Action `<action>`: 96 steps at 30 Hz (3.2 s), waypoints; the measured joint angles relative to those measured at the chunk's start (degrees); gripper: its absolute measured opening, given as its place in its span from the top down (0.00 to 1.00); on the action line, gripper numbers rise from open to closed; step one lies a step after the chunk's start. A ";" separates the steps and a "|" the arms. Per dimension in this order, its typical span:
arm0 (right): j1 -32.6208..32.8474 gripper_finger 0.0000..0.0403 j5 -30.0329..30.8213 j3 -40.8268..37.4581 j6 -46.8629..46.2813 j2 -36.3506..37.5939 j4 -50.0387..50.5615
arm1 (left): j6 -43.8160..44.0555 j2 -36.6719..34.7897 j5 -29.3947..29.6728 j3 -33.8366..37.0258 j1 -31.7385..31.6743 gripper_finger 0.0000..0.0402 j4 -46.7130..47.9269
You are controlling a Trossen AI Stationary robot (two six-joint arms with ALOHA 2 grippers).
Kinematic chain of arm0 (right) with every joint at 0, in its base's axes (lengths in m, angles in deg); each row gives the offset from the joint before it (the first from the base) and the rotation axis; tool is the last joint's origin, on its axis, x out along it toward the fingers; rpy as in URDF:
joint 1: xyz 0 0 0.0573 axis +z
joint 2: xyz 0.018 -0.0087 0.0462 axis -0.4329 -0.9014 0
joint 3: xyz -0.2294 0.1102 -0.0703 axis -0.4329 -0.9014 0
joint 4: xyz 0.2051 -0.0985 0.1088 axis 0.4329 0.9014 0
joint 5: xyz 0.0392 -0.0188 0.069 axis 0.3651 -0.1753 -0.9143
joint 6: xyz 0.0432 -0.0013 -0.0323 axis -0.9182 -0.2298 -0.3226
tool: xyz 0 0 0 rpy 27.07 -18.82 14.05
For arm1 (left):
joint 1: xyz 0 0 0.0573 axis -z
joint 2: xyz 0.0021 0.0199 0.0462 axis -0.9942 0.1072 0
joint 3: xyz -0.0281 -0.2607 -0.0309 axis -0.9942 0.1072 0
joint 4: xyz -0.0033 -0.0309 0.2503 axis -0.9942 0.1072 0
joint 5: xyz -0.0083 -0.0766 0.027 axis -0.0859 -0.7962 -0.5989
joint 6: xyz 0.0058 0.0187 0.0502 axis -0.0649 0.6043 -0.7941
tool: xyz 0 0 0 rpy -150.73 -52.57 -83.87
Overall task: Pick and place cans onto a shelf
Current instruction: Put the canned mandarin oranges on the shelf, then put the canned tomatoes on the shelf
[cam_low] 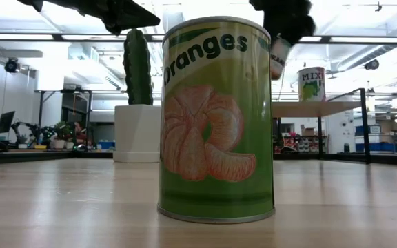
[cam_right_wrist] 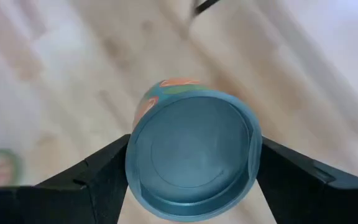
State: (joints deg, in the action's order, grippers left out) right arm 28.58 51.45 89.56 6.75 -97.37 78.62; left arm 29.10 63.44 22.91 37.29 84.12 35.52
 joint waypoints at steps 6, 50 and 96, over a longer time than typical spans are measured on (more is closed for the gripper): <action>-9.42 0.28 2.97 13.16 14.99 -6.86 12.09 | 0.02 0.00 0.00 0.00 0.01 1.00 0.15; -28.27 0.13 -5.20 19.24 30.45 -16.15 15.43 | 0.63 0.00 0.00 0.00 0.02 1.00 0.28; -3.11 0.89 -5.07 -14.82 49.48 14.12 -45.40 | 25.85 0.43 -1.60 -2.77 8.24 1.00 10.05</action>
State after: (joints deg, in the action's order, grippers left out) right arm 25.47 46.37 74.74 56.23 -83.24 33.22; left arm 54.96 63.87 21.32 34.52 92.36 45.57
